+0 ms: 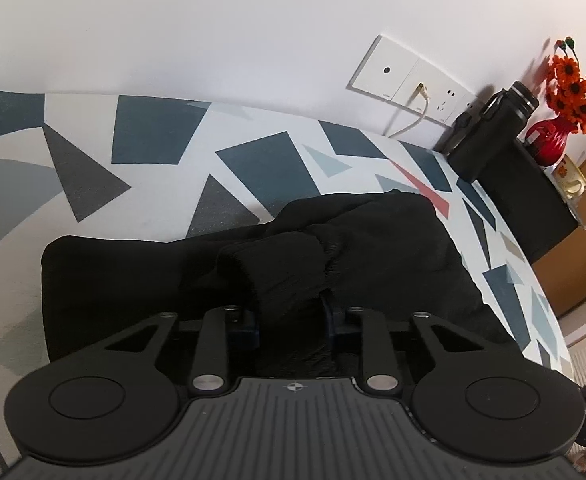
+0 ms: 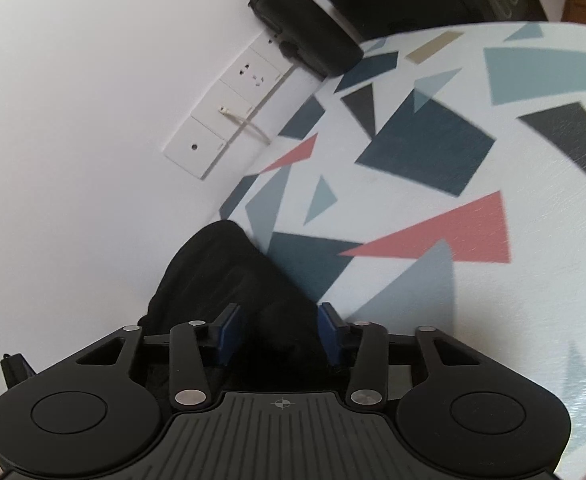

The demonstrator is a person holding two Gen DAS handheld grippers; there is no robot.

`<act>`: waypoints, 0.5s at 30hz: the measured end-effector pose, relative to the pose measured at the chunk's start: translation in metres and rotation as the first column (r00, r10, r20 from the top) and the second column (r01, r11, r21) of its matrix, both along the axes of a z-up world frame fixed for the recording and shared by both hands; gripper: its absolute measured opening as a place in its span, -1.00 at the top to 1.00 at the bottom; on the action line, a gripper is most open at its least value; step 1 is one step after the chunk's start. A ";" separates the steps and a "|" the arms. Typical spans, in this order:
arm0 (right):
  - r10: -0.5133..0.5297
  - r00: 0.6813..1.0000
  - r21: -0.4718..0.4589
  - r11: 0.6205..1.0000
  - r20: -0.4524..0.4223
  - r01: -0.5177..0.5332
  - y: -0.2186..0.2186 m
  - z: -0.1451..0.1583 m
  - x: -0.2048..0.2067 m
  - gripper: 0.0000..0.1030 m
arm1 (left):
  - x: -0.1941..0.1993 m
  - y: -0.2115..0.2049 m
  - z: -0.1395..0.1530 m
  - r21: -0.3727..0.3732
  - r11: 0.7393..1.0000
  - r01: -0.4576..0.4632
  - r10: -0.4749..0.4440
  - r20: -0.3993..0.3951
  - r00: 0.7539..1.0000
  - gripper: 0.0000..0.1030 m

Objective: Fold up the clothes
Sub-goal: 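Hold the sock on the pile with the left tool while the right tool moves away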

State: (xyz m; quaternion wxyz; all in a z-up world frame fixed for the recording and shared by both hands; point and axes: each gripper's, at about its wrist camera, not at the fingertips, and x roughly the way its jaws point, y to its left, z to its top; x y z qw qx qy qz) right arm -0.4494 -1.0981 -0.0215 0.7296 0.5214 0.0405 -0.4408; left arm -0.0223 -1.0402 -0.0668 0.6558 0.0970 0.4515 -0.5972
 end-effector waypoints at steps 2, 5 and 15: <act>0.011 1.000 0.011 1.000 -0.011 -0.011 0.006 -0.002 0.001 0.82 | 0.003 0.000 -0.001 0.001 1.000 -0.003 0.003 -0.013 1.000 0.49; 0.008 1.000 0.007 1.000 0.003 -0.008 0.022 -0.003 -0.006 0.84 | 0.007 0.001 -0.003 0.001 1.000 -0.016 0.016 -0.035 0.999 0.49; 0.060 0.994 0.102 0.994 -0.093 -0.050 0.058 -0.009 -0.021 0.88 | 0.010 0.002 -0.010 -0.009 1.000 -0.012 0.011 -0.069 0.998 0.49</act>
